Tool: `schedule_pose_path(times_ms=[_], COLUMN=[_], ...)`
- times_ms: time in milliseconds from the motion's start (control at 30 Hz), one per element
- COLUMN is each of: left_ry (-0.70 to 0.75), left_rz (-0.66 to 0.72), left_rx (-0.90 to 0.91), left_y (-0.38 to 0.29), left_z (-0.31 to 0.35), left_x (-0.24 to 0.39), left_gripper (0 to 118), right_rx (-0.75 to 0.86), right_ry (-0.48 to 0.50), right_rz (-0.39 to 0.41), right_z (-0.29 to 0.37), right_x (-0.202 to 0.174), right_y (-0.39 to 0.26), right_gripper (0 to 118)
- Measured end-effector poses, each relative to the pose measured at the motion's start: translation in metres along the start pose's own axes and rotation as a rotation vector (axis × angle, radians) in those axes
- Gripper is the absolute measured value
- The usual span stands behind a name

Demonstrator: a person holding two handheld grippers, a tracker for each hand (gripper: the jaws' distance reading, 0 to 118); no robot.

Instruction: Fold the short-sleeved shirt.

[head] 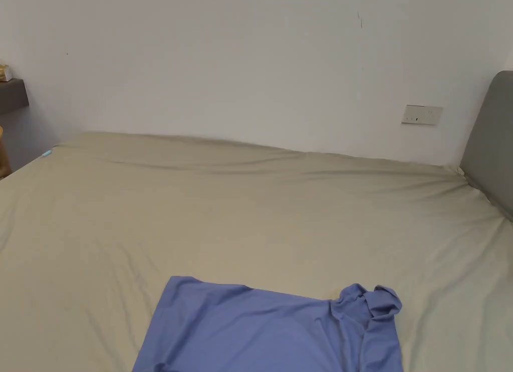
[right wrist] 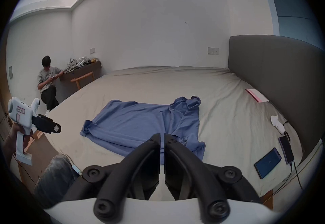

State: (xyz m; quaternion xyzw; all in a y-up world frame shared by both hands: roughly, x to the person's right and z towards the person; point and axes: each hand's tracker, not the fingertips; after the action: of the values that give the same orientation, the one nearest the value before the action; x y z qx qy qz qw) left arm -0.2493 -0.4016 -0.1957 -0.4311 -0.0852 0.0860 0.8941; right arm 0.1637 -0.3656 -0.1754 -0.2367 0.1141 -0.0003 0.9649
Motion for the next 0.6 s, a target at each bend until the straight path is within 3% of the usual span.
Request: schedule_pose_path(times_ms=[333, 467, 500, 533, 567, 600], left_ry=[0.022, -0.008, 0.008, 0.004, -0.017, -0.002], left_rz=[0.007, 0.038, 0.035, 0.019, -0.019, -0.051], left_rx=[0.053, 0.029, 0.015, 0.012, 0.021, -0.014], left_y=[0.041, 0.059, 0.058, 0.056, 0.052, 0.049], left_z=[-0.009, -0.045, -0.055, -0.07, -0.086, -0.106], left_x=[-0.011, -0.023, -0.026, -0.031, -0.038, -0.045], left_gripper=[6, 6, 13, 26, 53, 92], right_rx=[-0.009, -0.031, -0.046, -0.064, -0.077, -0.083], right_ry=[-0.008, 0.0, -0.002, -0.004, -0.006, -0.005], right_rz=[0.002, -0.008, -0.002, 0.006, 0.012, 0.016], right_z=[-0.008, -0.021, -0.025, -0.027, -0.03, -0.03], right_x=[0.02, 0.028, 0.03, 0.033, 0.031, 0.03], right_y=[0.001, -0.007, -0.009, -0.01, -0.012, -0.013], right_gripper=[6, 6, 6, 6, 6, 6])
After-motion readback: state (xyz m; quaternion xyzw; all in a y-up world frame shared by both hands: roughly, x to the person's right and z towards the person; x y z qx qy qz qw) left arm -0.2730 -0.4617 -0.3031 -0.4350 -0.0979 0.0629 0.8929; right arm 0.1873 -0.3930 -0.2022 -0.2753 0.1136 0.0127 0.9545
